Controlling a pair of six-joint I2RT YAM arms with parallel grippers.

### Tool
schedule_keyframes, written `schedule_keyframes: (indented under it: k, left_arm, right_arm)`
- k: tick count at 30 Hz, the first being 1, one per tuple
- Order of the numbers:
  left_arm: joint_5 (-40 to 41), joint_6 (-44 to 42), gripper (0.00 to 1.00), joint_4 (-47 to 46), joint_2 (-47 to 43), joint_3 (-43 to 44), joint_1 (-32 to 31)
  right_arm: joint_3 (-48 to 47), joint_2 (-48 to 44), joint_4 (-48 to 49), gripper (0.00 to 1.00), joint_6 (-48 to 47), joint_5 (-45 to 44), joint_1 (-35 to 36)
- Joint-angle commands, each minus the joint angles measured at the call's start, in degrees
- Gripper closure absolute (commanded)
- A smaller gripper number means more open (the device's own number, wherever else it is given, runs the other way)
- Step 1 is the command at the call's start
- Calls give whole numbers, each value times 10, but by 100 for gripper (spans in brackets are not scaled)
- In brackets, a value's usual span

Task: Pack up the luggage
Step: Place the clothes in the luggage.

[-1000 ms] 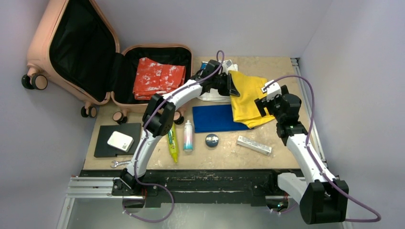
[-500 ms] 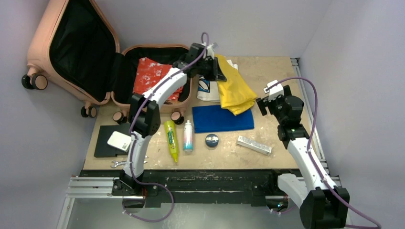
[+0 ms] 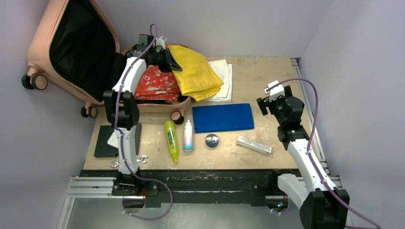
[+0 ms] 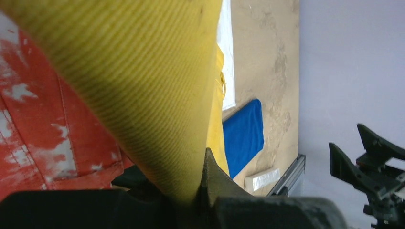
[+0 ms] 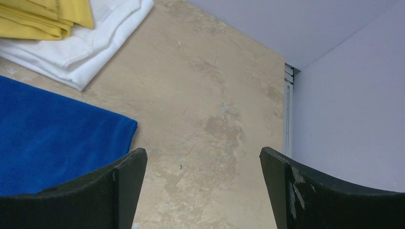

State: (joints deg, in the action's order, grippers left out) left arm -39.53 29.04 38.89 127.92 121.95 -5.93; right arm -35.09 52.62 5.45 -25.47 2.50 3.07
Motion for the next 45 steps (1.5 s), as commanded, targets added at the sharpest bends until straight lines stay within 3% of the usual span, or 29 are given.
schedule_keyframes:
  k: [1, 10, 17, 21, 37, 45]
  left_arm:
    - [-63, -78, 100, 80, -11, 45, 25]
    - [-69, -165, 100, 188, 30, 93, 103]
    - [35, -249, 100, 237, 124, 206, 135]
    - [93, -280, 100, 220, 148, 219, 143]
    - [257, -361, 100, 201, 89, 223, 149]
    - [250, -350, 100, 179, 47, 228, 157]
  right_arm:
    - [10, 3, 32, 9, 8, -6, -2]
    - [17, 2, 36, 9, 7, -6, -1]
    - [21, -2, 33, 9, 7, -2, -1]
    - [25, -6, 30, 9, 6, 0, -1]
    - [28, -11, 25, 9, 1, 12, -2]
    - [30, -12, 24, 10, 0, 16, -1]
